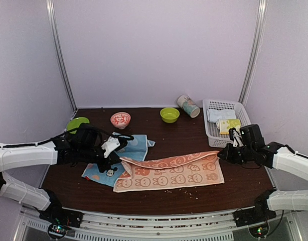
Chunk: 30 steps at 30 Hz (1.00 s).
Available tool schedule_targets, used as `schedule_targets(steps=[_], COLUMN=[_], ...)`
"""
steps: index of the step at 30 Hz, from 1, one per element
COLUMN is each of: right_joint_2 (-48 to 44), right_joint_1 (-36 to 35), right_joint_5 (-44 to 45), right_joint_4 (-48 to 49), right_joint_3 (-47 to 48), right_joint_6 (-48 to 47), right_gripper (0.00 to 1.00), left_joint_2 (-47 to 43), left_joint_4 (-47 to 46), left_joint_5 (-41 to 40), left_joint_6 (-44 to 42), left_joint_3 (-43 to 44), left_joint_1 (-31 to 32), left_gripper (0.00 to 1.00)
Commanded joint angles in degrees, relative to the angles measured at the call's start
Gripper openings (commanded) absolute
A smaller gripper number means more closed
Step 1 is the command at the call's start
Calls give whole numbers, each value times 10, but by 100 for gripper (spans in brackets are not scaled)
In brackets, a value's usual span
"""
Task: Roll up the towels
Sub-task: Fold the towel at the center of the board.
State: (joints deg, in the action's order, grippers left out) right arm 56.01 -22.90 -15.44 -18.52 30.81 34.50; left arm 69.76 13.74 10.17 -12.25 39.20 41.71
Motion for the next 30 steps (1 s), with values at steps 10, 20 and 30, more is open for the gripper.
schedule_targets(steps=[10,20,30], right_joint_2=[-19,-13,-11], right_joint_1=[-9,-14,-20], right_joint_5=[-5,0,-1], right_joint_4=[25,35,29], right_joint_3=[-21,-27,-17], right_joint_6=[23,27,22], right_gripper=[0,0,0], left_joint_2=[3,125,28], left_joint_4=[-48,-87,-63], left_joint_5=[21,-39,-91], left_joint_6=[-42,13,97], left_joint_3=[37,85,40], left_joint_1=[13,36,37], left_gripper=[3,7,94])
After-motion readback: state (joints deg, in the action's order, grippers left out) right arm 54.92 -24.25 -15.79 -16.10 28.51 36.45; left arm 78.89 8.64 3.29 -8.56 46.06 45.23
